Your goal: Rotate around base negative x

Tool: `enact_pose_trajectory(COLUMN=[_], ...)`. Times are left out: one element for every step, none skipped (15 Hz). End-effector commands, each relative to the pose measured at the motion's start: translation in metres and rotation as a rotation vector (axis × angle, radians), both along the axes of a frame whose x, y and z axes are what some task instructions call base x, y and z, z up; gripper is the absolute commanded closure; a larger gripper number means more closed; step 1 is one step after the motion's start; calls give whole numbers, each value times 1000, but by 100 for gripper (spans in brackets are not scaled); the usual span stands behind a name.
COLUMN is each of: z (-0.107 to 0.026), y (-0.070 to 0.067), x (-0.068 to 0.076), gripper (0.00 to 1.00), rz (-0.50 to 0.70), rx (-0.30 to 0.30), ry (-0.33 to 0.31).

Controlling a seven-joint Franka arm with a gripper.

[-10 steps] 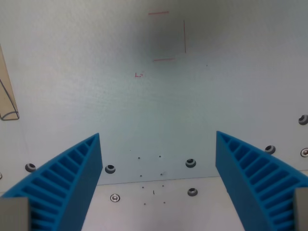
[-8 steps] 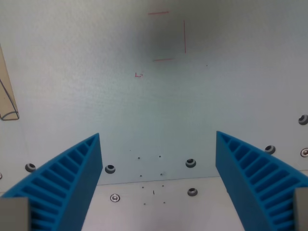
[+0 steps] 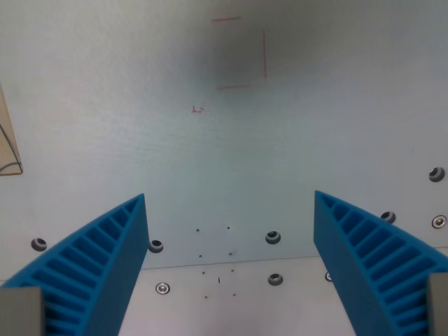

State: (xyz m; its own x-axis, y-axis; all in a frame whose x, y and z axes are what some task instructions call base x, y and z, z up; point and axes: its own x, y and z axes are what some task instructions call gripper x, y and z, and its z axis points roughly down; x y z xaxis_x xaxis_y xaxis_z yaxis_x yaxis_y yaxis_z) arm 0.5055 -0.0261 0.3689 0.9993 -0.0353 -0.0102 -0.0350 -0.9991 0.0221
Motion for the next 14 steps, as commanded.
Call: enact_pose_trajectory(z=[2, 2, 2, 2, 2, 2, 2, 2, 2, 2, 2, 2, 2, 2], y=[2, 2, 2, 2, 2, 2, 2, 2, 2, 2, 2, 2, 2, 2], x=[0, 0, 0, 0, 0, 0, 0, 0, 0, 0, 0, 0, 0, 0], gripper=[0, 0, 0, 0, 0, 0, 0, 0, 0, 0, 0, 0, 0, 0], rz=[-5, -5, -5, -5, -5, -5, -5, -5, -5, -5, -5, -5, -5, -6], rx=[-116, -127, -139, -151, -162, -174, -186, -197, -209, -221, -232, -244, -256, -267], ry=[-4, -4, -4, -4, -4, -4, -4, -4, -4, -3, -3, -3, -3, -3])
